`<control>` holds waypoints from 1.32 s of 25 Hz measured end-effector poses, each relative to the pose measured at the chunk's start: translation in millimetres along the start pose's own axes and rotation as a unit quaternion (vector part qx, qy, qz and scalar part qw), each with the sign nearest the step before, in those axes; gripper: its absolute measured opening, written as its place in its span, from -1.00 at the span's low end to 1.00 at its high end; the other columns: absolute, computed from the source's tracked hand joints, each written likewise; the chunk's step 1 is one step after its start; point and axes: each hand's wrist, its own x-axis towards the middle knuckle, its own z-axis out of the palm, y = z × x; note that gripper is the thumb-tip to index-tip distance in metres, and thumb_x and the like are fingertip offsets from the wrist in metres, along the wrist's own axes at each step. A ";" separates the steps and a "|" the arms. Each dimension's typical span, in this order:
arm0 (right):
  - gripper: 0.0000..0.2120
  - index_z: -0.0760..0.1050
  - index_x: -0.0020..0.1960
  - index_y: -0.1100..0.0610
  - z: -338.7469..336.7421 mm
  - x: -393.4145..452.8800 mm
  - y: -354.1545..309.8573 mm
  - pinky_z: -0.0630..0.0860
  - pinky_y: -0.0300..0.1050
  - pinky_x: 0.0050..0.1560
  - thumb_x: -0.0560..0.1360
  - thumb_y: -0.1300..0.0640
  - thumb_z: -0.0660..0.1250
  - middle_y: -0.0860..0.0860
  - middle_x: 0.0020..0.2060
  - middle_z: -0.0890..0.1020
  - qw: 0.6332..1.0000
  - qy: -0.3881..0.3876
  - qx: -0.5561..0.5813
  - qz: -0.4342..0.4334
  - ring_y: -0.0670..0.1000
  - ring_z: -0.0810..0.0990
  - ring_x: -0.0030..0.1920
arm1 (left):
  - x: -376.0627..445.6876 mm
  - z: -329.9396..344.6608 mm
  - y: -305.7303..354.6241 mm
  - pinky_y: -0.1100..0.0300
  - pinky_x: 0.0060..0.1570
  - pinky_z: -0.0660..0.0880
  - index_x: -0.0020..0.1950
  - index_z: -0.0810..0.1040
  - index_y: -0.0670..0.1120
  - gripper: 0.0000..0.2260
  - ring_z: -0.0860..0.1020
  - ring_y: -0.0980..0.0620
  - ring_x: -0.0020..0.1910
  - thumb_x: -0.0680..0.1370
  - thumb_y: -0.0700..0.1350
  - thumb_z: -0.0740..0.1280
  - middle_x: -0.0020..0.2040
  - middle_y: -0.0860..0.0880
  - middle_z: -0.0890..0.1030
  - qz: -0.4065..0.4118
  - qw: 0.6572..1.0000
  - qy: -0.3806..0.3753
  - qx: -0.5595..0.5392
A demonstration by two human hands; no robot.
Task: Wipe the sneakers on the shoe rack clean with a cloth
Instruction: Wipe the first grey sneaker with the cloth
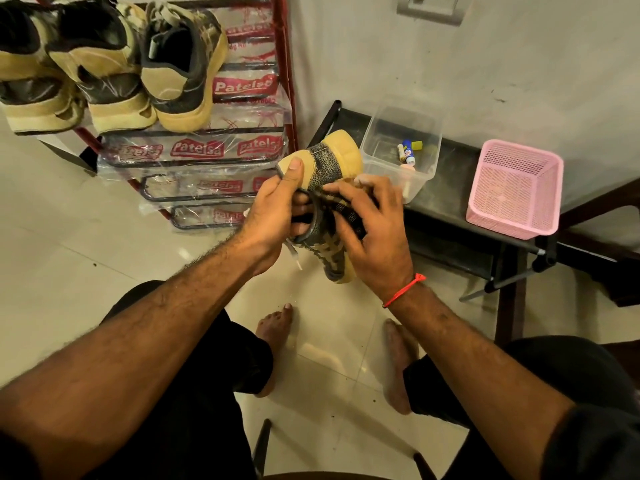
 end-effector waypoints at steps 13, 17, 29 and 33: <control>-0.73 0.61 0.23 0.14 10.9 -11.5 3.4 0.49 0.06 0.15 0.60 0.09 0.30 0.17 0.14 0.46 0.976 -0.122 -0.076 -0.166 0.21 0.50 0.10 | 6.8 -9.7 18.3 -0.04 -0.06 0.67 0.49 0.39 -0.22 -0.43 0.64 -0.16 0.24 0.72 0.18 -0.01 0.31 -0.22 0.62 -0.090 0.973 -0.004 -0.213; -0.68 0.60 0.25 0.18 6.3 -4.0 0.6 0.50 0.02 0.23 0.52 0.19 0.33 0.22 0.13 0.49 0.995 -0.066 -0.015 -0.078 0.18 0.51 0.15 | 12.4 -12.7 20.4 -0.07 0.02 0.67 0.51 0.37 -0.22 -0.41 0.59 -0.22 0.30 0.72 0.18 -0.03 0.38 -0.22 0.57 -0.088 0.965 -0.006 -0.248; -0.68 0.60 0.25 0.21 -6.2 8.8 -1.9 0.42 -0.33 0.24 0.50 0.30 0.37 0.20 0.07 0.47 0.999 0.017 0.035 0.008 -0.09 0.44 0.12 | -3.7 -3.9 16.2 0.03 -0.23 0.67 0.40 0.45 -0.24 -0.51 0.71 -0.17 0.02 0.74 0.11 0.02 0.13 -0.22 0.70 -0.086 0.984 -0.045 -0.149; -0.68 0.62 0.21 0.09 0.5 -9.1 16.6 0.55 -0.02 0.11 0.47 0.09 0.34 0.11 -0.01 0.49 0.996 -0.071 0.008 0.057 0.03 0.53 -0.01 | 4.2 -22.7 20.7 0.06 -0.26 0.67 0.34 0.51 -0.21 -0.48 0.71 -0.12 0.00 0.74 0.13 -0.03 0.16 -0.19 0.69 -0.089 0.972 0.030 -0.214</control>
